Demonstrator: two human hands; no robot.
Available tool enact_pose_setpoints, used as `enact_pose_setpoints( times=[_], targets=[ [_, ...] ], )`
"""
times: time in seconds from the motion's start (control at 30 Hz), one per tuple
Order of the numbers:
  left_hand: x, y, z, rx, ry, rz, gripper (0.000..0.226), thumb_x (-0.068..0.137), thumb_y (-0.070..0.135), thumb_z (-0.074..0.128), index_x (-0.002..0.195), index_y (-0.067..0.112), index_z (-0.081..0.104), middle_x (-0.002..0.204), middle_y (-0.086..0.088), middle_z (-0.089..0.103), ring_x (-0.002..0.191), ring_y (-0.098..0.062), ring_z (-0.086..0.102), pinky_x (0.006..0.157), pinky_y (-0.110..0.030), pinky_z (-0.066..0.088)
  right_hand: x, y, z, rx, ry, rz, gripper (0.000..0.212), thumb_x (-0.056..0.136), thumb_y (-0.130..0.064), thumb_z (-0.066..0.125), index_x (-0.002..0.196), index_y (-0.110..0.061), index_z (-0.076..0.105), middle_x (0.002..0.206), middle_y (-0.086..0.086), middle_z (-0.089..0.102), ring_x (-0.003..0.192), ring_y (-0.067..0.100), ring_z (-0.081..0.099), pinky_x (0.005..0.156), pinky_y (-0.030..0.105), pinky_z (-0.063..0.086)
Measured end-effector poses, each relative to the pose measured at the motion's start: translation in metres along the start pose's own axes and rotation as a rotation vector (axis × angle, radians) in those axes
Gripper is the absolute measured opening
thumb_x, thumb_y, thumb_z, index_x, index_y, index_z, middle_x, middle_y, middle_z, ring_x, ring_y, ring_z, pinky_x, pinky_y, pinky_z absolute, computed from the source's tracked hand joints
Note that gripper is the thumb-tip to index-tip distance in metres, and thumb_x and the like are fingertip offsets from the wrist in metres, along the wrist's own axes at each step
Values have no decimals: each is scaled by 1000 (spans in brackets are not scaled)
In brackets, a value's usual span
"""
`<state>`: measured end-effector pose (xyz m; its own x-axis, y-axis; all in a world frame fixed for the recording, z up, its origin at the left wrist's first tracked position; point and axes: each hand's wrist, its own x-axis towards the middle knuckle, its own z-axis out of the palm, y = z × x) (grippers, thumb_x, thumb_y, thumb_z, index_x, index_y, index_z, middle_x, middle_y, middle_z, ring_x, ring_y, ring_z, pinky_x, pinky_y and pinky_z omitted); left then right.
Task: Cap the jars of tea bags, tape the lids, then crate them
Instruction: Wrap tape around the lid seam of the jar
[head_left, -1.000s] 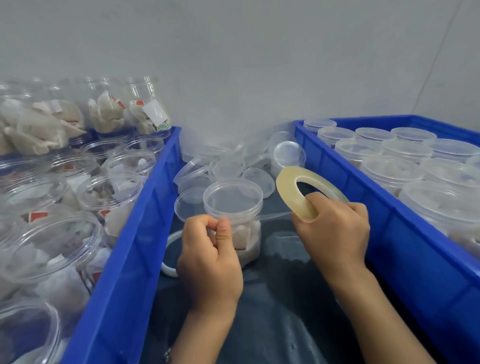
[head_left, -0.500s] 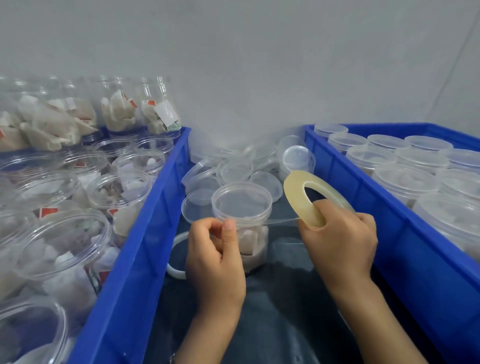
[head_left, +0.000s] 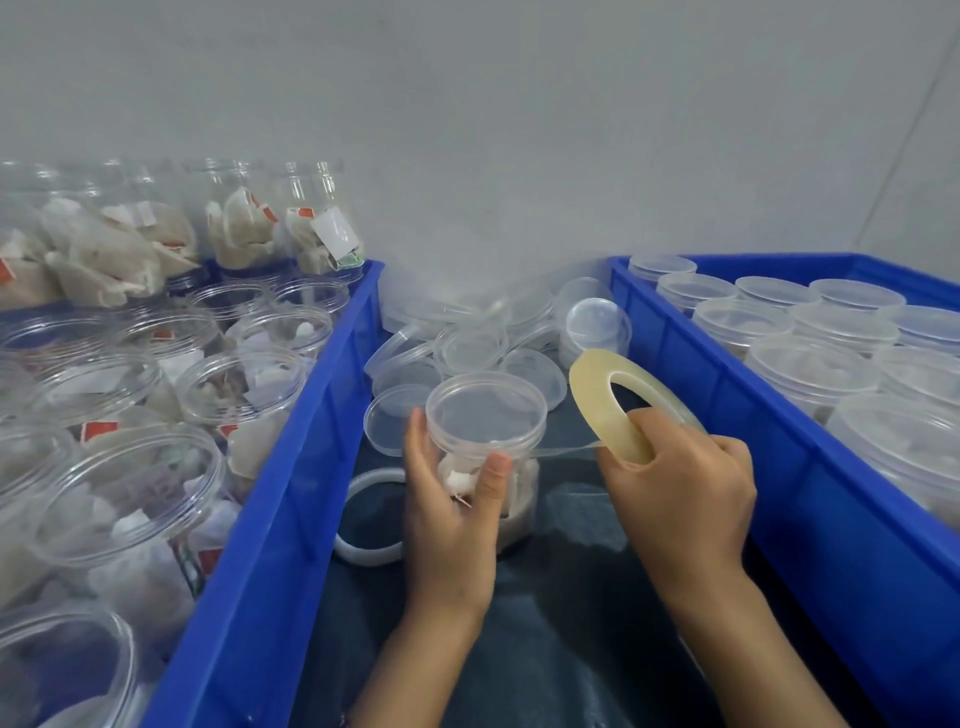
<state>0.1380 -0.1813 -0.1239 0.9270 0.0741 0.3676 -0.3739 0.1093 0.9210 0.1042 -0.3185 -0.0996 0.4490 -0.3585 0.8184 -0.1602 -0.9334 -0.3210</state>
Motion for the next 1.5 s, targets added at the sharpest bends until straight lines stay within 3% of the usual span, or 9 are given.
enact_pose_setpoints(
  times=[0.2,0.37,0.6,0.8,0.9,1.1,1.27,1.37,1.5],
  targets=[
    [2,4,-7,75,87,44,69,53,62,72,116,40,55,120,15,58,111,-2,56,92,-24,45,1,5,2,-34,-63,52,21,58,-2,83,56,-4,62,43,9,52,39,26,38,59,34,40],
    [0,20,-8,38,6,58,65,45,53,78,106,34,66,99,8,55,92,2,63,80,-10,47,5,6,-1,-38,-162,50,30,62,-5,80,49,-10,53,41,-3,34,38,22,26,58,31,33],
    [-1,28,-5,-99,-119,-56,39,39,32,90,75,22,76,77,1,53,63,4,62,58,-7,44,6,6,-1,-15,-266,29,26,63,-6,79,53,-11,56,40,2,46,40,21,25,59,30,26],
    [6,24,-12,-147,-86,-215,57,35,61,79,75,21,75,100,-27,62,91,-34,66,89,-54,50,0,2,3,13,-307,-41,20,62,-4,82,59,-12,64,39,-1,48,40,16,23,59,29,32],
    [6,22,-13,-178,-116,-263,77,31,69,81,85,15,76,102,-22,67,98,-39,64,94,-63,44,-1,2,5,-4,-346,-13,13,71,-9,77,65,-12,65,43,0,52,41,17,29,63,30,31],
    [7,16,-11,-157,-235,-226,74,51,82,67,93,22,74,107,-18,66,103,-36,63,98,-62,40,2,4,4,-17,-465,4,12,88,-22,55,84,-14,63,66,3,62,58,19,39,74,32,28],
    [1,17,-8,-214,-304,-220,89,57,84,59,120,22,63,123,-12,63,117,-31,57,104,-57,36,-2,-2,4,36,-295,54,23,62,-2,77,54,-6,57,39,5,48,42,20,22,58,30,33],
    [-6,18,-5,-233,-367,-199,102,52,88,56,136,30,46,128,7,61,120,-12,56,102,-37,41,0,-2,3,33,-231,9,29,54,3,79,49,-8,53,35,0,33,42,19,15,53,28,29],
    [-8,16,-3,-219,-367,-139,83,63,72,57,132,27,46,123,18,63,118,-3,55,94,-22,45,0,-3,1,41,-165,-5,33,54,1,72,45,-12,43,36,2,25,45,21,10,52,27,26]
  ],
)
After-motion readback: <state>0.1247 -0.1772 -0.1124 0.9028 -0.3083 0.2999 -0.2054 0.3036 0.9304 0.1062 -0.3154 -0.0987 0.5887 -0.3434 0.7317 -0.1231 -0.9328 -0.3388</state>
